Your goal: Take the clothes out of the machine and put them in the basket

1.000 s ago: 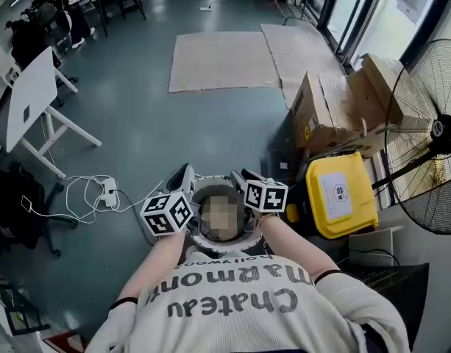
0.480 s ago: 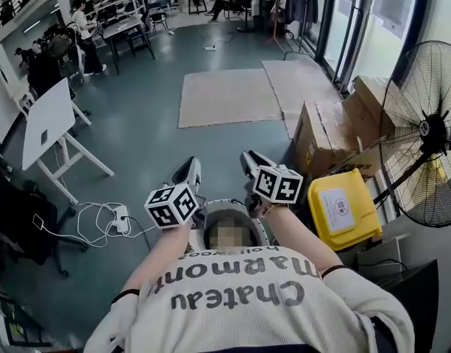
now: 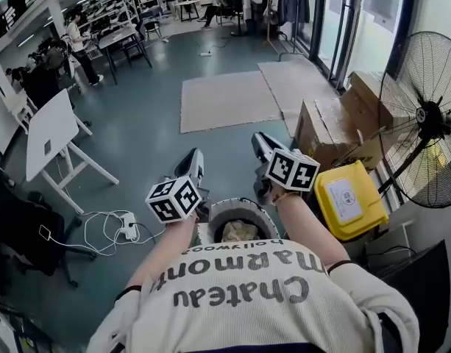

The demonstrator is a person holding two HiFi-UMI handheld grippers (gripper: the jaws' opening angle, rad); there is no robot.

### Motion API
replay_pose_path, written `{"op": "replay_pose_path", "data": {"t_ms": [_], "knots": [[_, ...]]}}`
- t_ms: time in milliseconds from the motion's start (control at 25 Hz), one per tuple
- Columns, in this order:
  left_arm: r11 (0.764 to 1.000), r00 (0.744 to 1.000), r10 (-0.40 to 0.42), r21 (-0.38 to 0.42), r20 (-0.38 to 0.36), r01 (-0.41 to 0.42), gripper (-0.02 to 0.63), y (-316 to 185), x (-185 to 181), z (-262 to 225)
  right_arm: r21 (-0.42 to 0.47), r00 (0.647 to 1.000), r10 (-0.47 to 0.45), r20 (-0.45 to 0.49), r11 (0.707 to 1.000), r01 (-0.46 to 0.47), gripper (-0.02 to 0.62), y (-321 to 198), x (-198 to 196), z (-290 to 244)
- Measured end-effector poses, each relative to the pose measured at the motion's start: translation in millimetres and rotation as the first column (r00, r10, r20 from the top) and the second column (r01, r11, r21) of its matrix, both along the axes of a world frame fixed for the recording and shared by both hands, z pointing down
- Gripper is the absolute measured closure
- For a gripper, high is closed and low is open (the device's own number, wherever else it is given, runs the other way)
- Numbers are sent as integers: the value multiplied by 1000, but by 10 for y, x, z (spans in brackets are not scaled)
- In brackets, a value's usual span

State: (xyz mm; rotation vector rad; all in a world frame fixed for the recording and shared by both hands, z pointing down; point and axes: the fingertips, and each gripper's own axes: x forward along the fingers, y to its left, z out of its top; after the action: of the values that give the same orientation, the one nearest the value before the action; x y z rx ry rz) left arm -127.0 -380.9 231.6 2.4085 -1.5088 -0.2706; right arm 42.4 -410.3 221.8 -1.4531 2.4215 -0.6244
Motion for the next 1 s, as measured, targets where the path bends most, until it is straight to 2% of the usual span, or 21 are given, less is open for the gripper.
{"op": "replay_pose_path", "data": {"t_ms": [120,400,680,1000], "knots": [[1000,1000,9,-11,-3,-9,598,-2,-45,1,-2,999,49,-4,999,-49,528,41,38,26],[997,997,75,0,1,-75,598,60,-418,-86,27,985,158,-68,987,-156,531,276,-261,40],[992,991,130,5,20,-130,598,100,-540,-88,112,968,229,-105,970,-218,531,507,-371,-103],[984,984,176,-19,-1,-176,598,197,-670,6,107,944,282,-168,958,-267,531,748,-525,-41]]}}
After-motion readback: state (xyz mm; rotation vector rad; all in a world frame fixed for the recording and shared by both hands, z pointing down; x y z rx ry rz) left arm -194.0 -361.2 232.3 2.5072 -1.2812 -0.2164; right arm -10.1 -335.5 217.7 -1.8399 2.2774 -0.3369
